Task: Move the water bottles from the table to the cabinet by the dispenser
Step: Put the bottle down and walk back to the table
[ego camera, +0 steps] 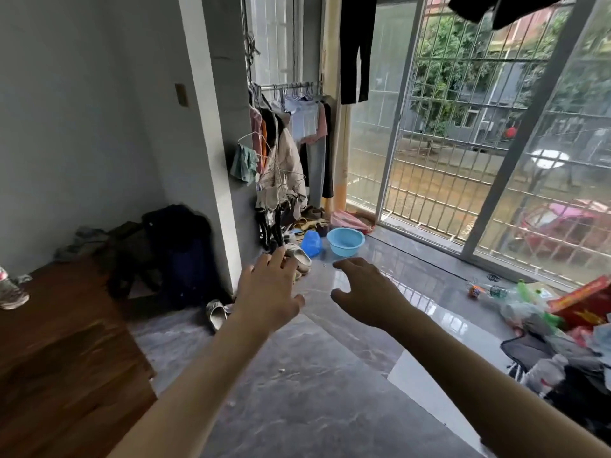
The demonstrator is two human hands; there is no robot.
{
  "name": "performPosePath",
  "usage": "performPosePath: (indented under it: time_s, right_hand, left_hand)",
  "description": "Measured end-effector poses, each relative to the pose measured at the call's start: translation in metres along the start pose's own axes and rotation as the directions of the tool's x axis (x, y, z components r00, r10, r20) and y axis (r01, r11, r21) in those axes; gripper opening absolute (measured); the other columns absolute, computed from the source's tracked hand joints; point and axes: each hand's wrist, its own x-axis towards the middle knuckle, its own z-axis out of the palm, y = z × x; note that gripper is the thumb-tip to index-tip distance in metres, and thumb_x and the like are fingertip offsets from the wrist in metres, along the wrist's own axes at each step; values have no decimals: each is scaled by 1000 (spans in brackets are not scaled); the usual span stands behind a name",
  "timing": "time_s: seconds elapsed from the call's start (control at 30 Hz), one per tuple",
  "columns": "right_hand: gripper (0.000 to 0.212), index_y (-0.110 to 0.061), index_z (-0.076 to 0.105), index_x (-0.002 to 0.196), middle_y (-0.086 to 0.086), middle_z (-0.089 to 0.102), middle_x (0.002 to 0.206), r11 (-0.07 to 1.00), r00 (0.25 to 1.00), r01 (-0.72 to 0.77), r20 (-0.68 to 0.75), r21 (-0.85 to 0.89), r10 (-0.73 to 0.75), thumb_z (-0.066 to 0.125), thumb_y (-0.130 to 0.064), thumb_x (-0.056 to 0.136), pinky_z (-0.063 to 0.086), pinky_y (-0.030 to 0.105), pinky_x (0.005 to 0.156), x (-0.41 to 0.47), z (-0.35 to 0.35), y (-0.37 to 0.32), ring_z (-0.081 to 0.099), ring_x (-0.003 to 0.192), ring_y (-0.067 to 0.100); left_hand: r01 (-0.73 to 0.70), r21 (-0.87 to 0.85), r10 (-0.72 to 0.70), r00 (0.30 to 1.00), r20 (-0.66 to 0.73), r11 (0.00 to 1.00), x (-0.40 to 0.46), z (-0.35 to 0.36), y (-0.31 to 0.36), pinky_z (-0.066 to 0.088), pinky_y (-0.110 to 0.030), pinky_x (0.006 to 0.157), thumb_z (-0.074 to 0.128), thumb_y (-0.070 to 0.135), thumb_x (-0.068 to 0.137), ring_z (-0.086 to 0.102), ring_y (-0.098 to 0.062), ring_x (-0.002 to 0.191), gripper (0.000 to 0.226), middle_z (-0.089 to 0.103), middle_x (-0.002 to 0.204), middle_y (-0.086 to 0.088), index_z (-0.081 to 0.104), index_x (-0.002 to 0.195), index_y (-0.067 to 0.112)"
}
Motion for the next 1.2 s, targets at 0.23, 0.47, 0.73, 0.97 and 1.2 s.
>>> performPosePath:
  time_s: [0.23,0.47,0.73,0.97,1.2]
  right_hand:
    - [53,-21,46,140,4,49,145,993,993,119,22,-28,-118,59,-37,91,47,46,101,114,3,24,48,129,25]
    - [49,-16,50,134,9,51,135,948,943,317,122,-44,-309,54,-38,91,46,49,99,233,-6,31,49,126,32]
    - [55,-16,45,139,10,46,142,853,840,519,215,-50,-498,54,-36,89,46,48,99,333,1,-7,45,130,33]
    - [50,-18,45,136,8,47,138,769,743,636,311,-56,-592,52,-37,90,42,50,98,398,37,-62,44,129,34]
    - [60,-22,37,147,5,41,148,735,696,678,343,-23,-631,51,-38,91,39,49,102,464,79,-147,40,134,31]
  left_hand:
    - [133,28,-133,991,-2,991,95,17,-18,31,-46,114,56,48,94,28,-25,148,66,20,166,-2,34,151,25]
    - [323,89,-321,946,-42,942,169,12,-32,38,-44,107,55,50,94,37,-25,140,62,28,160,-1,39,148,24]
    - [526,123,-524,850,-51,841,206,19,-70,39,-43,108,56,50,94,36,-26,143,63,25,164,-2,39,149,23]
    - [648,137,-650,759,-34,750,224,49,-134,37,-43,110,56,47,95,35,-26,145,61,24,165,-4,40,148,23]
    - [688,121,-686,725,-65,715,257,54,-239,37,-44,111,58,50,94,35,-27,146,65,24,166,-4,38,150,23]
